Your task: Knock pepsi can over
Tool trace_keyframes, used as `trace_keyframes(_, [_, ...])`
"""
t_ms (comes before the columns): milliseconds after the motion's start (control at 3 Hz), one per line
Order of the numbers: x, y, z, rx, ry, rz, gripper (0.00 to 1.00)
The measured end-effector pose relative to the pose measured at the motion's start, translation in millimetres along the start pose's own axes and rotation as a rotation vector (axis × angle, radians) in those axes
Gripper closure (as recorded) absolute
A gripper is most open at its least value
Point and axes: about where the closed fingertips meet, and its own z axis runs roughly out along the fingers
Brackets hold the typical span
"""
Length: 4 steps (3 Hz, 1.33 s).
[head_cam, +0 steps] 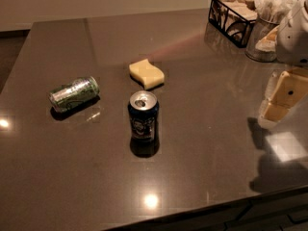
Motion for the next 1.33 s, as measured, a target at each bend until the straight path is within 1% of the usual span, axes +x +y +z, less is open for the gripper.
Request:
trace_keyframes(333, [0,0,0,0.0,0.0,0.0,0.0])
trace_keyframes(667, [-16,-6,7,-0.03,-0.043,0.015,0.0])
trace_keyframes(1000, [-49,-1,29,-0.089,-0.162,-0.002,0.0])
trace_keyframes(1333, [-95,22,48,-0.146,-0.321,-0.042,0.0])
